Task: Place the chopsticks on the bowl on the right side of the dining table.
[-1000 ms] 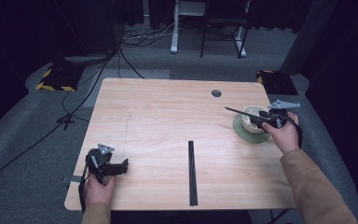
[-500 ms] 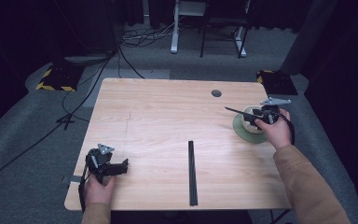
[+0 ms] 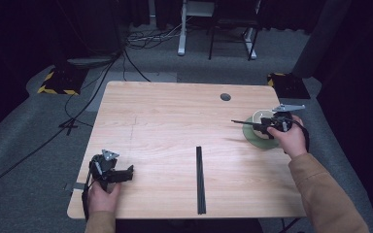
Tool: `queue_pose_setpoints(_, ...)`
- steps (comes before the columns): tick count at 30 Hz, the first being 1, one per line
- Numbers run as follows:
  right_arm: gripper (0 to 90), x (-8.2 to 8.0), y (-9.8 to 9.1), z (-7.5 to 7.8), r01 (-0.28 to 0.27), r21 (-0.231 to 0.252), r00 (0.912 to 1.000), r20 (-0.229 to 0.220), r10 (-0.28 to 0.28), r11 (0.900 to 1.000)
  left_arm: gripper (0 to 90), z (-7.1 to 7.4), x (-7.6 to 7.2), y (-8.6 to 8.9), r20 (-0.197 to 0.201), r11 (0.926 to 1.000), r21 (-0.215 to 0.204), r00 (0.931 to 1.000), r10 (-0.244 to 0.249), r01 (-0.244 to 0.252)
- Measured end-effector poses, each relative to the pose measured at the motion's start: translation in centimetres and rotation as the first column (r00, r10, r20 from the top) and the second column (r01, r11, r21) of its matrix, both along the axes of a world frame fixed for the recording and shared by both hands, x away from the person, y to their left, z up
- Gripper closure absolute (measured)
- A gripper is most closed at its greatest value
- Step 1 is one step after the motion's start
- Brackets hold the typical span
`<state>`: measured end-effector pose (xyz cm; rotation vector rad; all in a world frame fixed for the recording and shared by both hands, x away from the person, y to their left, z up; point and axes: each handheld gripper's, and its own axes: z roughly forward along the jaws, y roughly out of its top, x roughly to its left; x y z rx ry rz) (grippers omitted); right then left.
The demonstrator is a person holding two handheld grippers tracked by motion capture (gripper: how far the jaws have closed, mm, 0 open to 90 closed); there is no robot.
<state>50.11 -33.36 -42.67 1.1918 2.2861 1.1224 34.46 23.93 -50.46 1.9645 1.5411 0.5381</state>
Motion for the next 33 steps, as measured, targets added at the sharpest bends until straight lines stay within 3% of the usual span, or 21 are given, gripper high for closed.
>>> queue_pose_setpoints(5, 44.2, -0.5, -0.3, 0.2, -0.002, 0.015, 1.0, 0.009, 0.002, 0.9999, 0.6, 0.0, 0.0, 0.0, 0.0, 1.0, 0.0, 1.0, 0.0, 0.0)
queue_pose_setpoints(12, 43.4, -1.4, -2.0, 1.3, 0.039, 0.036, 0.9964, 0.074, -0.042, 0.9986, 0.6, 0.0, 0.0, 0.0, 0.0, 1.0, 0.0, 1.0, 0.0, 0.0)
queue_pose_setpoints(15, 43.5, -2.2, -3.5, 1.8, 0.075, 0.003, 0.9918, 0.104, -0.075, 0.9972, 0.5, 0.0, 0.0, 0.0, -0.003, 1.0, 0.001, 1.0, 0.001, -0.001)
queue_pose_setpoints(22, 43.6, -3.4, -6.5, 1.8, 0.147, -0.039, 0.9822, 0.125, -0.141, 0.9884, 0.5, 0.0, 0.2, -0.1, -0.006, 1.0, -0.003, 1.0, -0.001, 0.001)
queue_pose_setpoints(33, 43.2, -2.7, -9.0, -0.1, 0.211, -0.108, 0.9743, 0.104, -0.2, 0.9716, 0.5, 0.0, 0.1, -0.1, 0.001, 1.0, 0.003, 1.0, 0.003, -0.003)
